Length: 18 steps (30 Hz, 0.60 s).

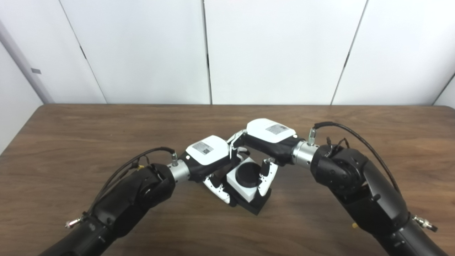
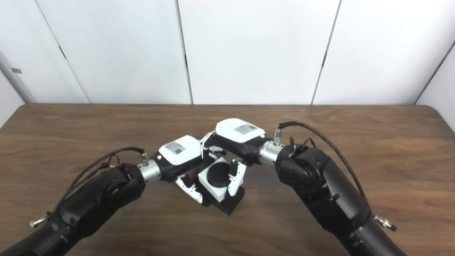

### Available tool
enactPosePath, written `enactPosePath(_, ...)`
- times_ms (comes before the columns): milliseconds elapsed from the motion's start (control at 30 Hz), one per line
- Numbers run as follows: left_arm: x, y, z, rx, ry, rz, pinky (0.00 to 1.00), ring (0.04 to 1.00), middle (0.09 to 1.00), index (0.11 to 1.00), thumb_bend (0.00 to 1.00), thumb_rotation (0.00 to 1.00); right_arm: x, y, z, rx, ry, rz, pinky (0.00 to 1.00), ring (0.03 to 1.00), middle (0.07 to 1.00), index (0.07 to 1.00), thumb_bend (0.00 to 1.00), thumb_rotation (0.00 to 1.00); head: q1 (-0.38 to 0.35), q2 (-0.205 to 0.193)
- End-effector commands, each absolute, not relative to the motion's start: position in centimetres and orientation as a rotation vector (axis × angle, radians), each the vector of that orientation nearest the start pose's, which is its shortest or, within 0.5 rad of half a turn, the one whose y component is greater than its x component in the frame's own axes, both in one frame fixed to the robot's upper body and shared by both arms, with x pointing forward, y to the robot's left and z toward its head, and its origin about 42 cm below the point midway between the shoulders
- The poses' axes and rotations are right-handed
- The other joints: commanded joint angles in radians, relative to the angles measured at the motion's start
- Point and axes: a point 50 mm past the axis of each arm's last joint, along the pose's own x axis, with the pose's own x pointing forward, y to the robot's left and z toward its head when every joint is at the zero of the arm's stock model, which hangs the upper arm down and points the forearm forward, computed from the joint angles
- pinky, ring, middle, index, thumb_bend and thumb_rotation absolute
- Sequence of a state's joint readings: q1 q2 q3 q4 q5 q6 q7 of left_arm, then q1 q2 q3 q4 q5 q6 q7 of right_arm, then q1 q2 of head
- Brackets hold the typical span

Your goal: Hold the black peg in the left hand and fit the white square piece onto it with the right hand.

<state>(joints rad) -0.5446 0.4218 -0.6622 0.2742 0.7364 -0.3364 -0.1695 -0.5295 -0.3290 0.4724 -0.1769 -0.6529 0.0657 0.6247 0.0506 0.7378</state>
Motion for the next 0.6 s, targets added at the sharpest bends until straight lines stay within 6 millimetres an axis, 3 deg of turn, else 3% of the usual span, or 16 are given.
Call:
enactPosePath(0, 37.6, 15.5, 12.3, 1.448, -0.461, -1.044, 0.87, 0.955, 0.889, 0.492, 0.52, 0.07, 36.9, -12.2, 24.5, -1.261, -0.378, 0.903, 0.80, 0.834, 0.787, 0.477, 0.52, 0.13, 0.000, -0.001)
enactPosePath(100, 37.6, 15.7, 12.3, 1.430, -0.447, -1.040, 0.88, 0.951, 0.903, 0.492, 0.52, 0.07, 36.9, -12.7, 24.6, -1.281, -0.337, 0.904, 0.79, 0.831, 0.799, 0.490, 0.52, 0.15, -0.006, -0.002)
enactPosePath(167, 37.6, 15.8, 12.3, 1.426, -0.439, -1.042, 0.89, 0.961, 0.910, 0.492, 0.52, 0.07, 37.0, -13.1, 24.8, -1.285, -0.305, 0.906, 0.80, 0.847, 0.826, 0.648, 0.75, 0.28, -0.008, -0.002)
enactPosePath(267, 37.6, 16.0, 12.2, 1.426, -0.443, -1.040, 0.88, 0.960, 0.905, 0.492, 0.52, 0.07, 37.2, -14.3, 25.3, -1.283, -0.285, 0.890, 0.78, 0.860, 0.863, 0.783, 0.91, 0.34, -0.011, -0.001)
enactPosePath(567, 37.7, 16.2, 12.3, 1.438, -0.427, -1.045, 0.88, 0.946, 0.900, 0.492, 0.52, 0.07, 37.5, -17.3, 27.0, -1.272, -0.278, 0.818, 0.75, 0.858, 0.894, 0.849, 0.94, 0.29, -0.015, 0.001)
